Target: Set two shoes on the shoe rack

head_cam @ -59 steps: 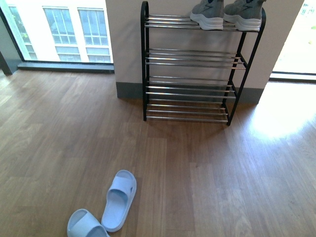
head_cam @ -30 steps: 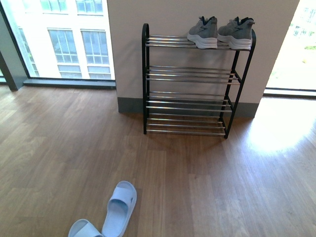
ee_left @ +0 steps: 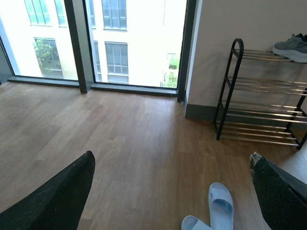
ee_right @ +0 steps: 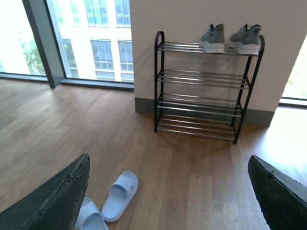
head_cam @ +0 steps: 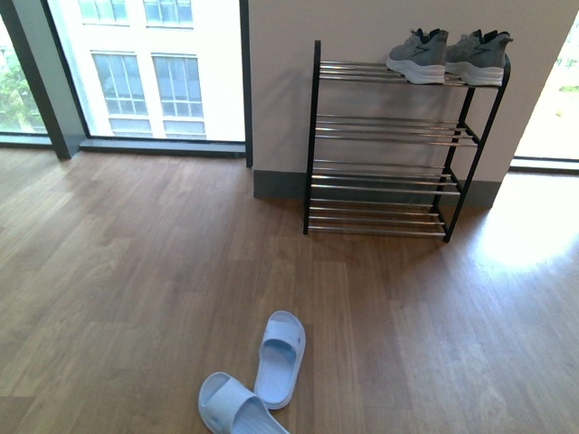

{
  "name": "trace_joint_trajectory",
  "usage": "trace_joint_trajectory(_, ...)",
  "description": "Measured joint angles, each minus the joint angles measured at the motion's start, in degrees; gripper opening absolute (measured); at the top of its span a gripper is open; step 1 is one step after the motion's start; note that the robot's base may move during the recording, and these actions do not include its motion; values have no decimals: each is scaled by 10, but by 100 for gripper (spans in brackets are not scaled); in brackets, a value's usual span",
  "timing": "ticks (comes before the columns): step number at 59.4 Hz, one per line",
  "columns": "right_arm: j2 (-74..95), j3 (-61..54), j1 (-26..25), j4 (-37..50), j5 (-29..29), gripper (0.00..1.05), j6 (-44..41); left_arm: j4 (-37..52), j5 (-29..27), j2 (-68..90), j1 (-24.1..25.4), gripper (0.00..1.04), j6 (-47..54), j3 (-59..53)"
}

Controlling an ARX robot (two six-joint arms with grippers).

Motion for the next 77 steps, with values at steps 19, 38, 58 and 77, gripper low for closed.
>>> trace_joint_trajectory(19,0,0,0,0,3,96,0,0,3,0,0,95,0,0)
trace_joint_trajectory(38,0,0,0,0,3,96,0,0,2,0,0,95,0,0)
trace_joint_trajectory(58,0,0,0,0,3,96,0,0,3,0,0,95,0,0)
trace_joint_trajectory(77,0,0,0,0,3,96,0,0,3,0,0,95,0,0)
